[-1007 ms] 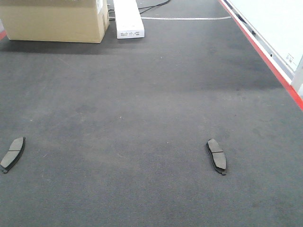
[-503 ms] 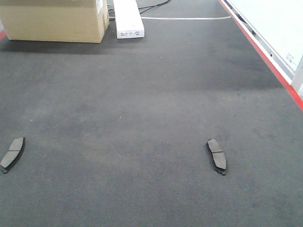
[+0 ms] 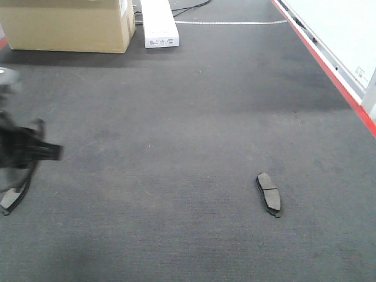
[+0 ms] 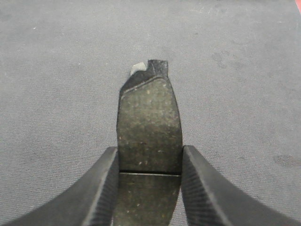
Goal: Move and align brake pads A on conveyor
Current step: 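Lower the left gripper beside the brake pad nearest it on the belt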
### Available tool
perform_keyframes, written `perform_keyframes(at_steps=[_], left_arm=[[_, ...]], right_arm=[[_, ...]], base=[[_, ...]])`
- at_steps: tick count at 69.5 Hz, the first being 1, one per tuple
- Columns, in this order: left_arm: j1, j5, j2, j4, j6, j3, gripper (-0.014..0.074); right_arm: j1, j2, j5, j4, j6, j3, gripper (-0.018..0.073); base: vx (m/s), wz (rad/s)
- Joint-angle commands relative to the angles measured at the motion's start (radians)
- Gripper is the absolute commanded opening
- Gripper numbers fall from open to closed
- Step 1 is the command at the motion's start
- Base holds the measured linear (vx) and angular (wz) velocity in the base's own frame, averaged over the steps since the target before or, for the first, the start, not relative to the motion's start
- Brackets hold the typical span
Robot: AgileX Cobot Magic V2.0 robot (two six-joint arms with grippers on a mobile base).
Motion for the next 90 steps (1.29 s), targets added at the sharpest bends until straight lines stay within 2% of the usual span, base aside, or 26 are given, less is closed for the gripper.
perform_keyframes(at_steps=[1, 16, 29, 46, 61, 90], left_arm=[[0.007, -0.04, 0.084, 0.002, 0.004, -0.072, -0.0006], [0.088, -0.035, 0.253, -0.082, 0.019, -0.134, -0.0006], [0.157, 0.026, 0.342, -0.151, 0.155, -0.155, -0.0006], [0.238, 0.002, 0.405, -0.224, 0.162, -0.155, -0.0006], [0.248, -0.044, 0.44, -0.233, 0.16, -0.164, -0.0006], [0.248, -0.004, 0.537, -0.235, 0.159, -0.258, -0.0006]], right_arm=[[-0.005, 0.014, -0.088, -0.004, -0.008, -0.028, -0.0004], [-0.005, 0.014, -0.088, -0.004, -0.008, -0.028, -0.0004], [-0.005, 0.014, -0.088, -0.004, -0.008, -0.028, -0.0004], [-0.005, 0.014, -0.088, -0.004, -0.008, -0.028, -0.0004], [-0.005, 0.014, -0.087, -0.004, -0.008, -0.028, -0.0004], [-0.005, 0.014, -0.087, -0.004, -0.008, -0.028, -0.0004]], base=[[0.0, 0.0], [0.0, 0.0], [0.0, 0.0], [0.0, 0.0], [0.0, 0.0], [0.0, 0.0]])
